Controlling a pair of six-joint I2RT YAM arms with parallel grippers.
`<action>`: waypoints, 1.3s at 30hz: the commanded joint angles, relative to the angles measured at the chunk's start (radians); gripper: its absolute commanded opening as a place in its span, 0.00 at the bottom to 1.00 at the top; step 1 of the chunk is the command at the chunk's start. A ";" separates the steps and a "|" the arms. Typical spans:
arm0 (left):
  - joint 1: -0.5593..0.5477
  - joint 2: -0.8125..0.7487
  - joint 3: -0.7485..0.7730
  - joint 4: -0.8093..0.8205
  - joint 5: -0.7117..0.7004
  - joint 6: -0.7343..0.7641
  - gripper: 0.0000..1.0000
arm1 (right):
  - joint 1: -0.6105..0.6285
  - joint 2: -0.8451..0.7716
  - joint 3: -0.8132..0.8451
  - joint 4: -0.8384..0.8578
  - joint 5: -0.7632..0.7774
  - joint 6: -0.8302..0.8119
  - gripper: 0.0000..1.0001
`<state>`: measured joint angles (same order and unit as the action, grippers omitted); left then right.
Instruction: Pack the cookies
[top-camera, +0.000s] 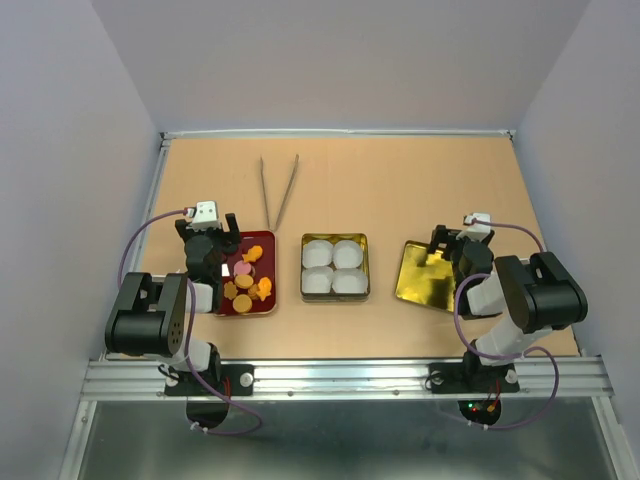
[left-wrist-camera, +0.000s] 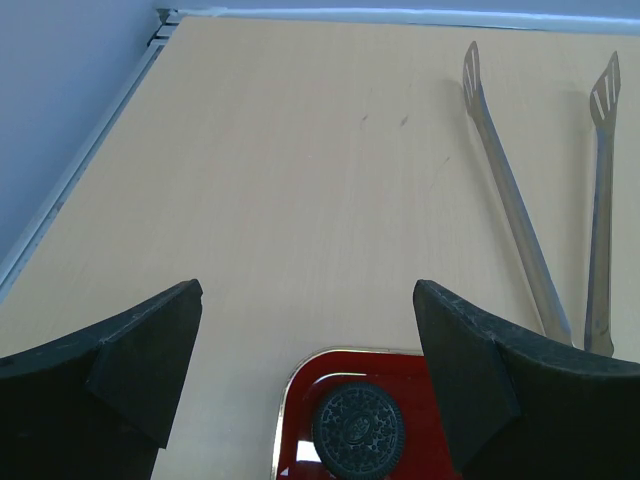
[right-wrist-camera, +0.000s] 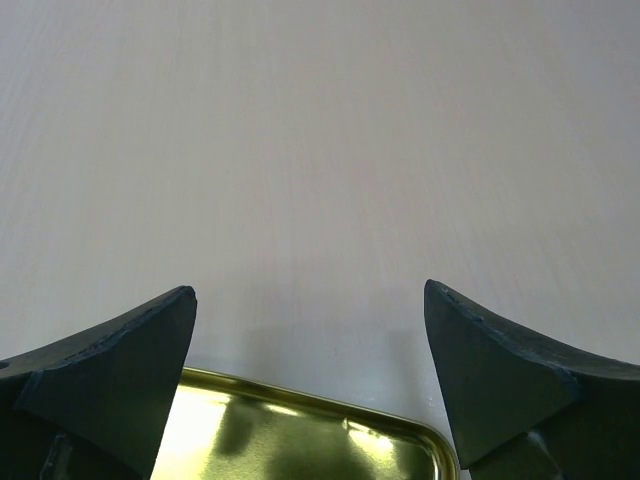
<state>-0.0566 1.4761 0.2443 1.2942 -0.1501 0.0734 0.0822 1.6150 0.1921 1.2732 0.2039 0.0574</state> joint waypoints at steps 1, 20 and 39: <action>0.001 -0.022 0.001 0.241 0.000 0.003 0.99 | -0.002 -0.006 0.006 0.109 -0.029 -0.019 1.00; 0.001 -0.022 0.000 0.243 0.000 0.003 0.99 | 0.024 -0.369 0.138 -0.319 0.206 0.022 1.00; -0.031 -0.087 0.061 0.037 -0.179 -0.017 0.99 | 0.024 -0.692 0.302 -1.005 -0.466 0.772 1.00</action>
<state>-0.0647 1.4761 0.2447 1.2942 -0.1661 0.0727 0.0994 0.9222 0.5938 0.2775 -0.1116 0.7120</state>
